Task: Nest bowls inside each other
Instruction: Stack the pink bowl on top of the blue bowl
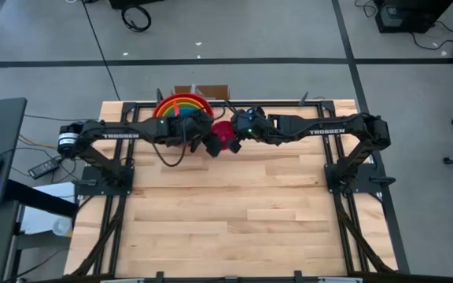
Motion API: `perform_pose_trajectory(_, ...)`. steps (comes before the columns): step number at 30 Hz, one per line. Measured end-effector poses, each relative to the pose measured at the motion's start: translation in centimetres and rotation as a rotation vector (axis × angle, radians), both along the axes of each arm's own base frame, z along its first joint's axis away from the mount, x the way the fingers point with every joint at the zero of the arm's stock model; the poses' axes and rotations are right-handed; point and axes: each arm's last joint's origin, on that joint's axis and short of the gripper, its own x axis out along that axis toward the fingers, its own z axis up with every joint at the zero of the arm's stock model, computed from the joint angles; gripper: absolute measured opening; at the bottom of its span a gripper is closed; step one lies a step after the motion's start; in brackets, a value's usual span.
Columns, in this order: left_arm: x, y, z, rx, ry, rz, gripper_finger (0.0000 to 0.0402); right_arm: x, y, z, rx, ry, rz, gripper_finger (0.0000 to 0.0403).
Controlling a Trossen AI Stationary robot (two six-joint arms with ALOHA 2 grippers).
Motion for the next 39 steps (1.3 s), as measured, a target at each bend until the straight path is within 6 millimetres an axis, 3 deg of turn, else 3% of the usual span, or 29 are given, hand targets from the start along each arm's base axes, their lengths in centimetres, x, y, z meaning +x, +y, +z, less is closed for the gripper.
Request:
perform_pose_trajectory(7, -0.4, 1.9, -0.1, 0.005, 0.002, 0.081, 0.0025, 0.2, 0.0, 0.3, -0.014, -0.025, 0.029, 0.0044)
perform_pose_trajectory(9, -0.5, 2.5, -0.2, 0.006, 0.012, 0.085, 0.0011, 0.3, 0.0, 0.4, -0.008, -0.033, 0.044, 0.0059)
perform_pose_trajectory(16, -1.7, 5.9, -0.3, -0.019, 0.048, 0.052, 0.0004, -0.2, -1.3, 0.6, 0.048, -0.050, 0.035, 0.0131)
perform_pose_trajectory(22, -4.0, 9.8, -0.5, -0.075, 0.079, 0.113, 0.0003, -2.0, -3.4, 2.0, 0.047, -0.079, -0.038, 0.0169)
perform_pose_trajectory(32, -9.9, 15.4, -2.7, -0.236, 0.298, 0.210, 0.0004, -5.3, -7.7, 2.9, 0.111, -0.057, -0.162, 0.0179)
perform_pose_trajectory(39, -9.5, 17.6, -6.2, -0.345, 0.360, 0.131, 0.0005, -6.3, -9.6, 2.6, 0.196, -0.070, -0.147, 0.0180)
